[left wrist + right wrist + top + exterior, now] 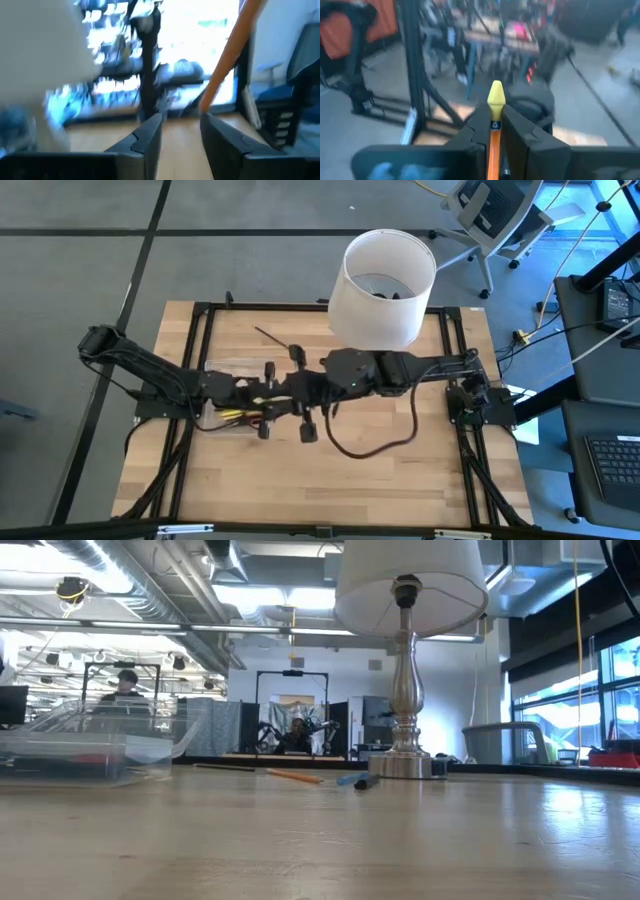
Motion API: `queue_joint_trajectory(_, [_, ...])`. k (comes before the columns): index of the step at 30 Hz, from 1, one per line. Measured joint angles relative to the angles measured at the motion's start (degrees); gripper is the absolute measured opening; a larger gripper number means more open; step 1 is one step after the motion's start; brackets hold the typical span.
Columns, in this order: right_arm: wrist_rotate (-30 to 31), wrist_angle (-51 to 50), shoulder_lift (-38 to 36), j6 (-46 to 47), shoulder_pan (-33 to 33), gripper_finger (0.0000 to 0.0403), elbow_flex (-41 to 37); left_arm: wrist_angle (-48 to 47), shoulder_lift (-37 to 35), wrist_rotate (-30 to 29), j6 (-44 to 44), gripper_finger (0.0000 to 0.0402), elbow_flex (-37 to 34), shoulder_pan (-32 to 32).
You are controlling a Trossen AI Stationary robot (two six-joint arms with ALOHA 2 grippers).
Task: Pick & place school supplies into a supply box
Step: Put the yellow pencil into the transparent supply box
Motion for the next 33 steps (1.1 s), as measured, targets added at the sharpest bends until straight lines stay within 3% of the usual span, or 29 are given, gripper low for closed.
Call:
queue_joint_trajectory(6, [-0.23, 4.13, 0.03, -1.24, -0.02, 0.0037, -0.02, 2.23, 0.08, 1.16, 7.40, 0.0127, 0.02, -0.25])
queue_joint_trajectory(18, [-0.23, 4.96, 0.04, -2.36, -0.07, 0.0038, -0.02, 0.17, 0.08, 3.89, 5.58, 0.0127, 0.02, -0.53])
queue_joint_trajectory(33, [0.69, 0.46, 0.11, -2.05, -0.26, 0.0045, -0.07, 14.29, 0.02, 6.45, 10.91, 0.0121, 0.02, -2.79])
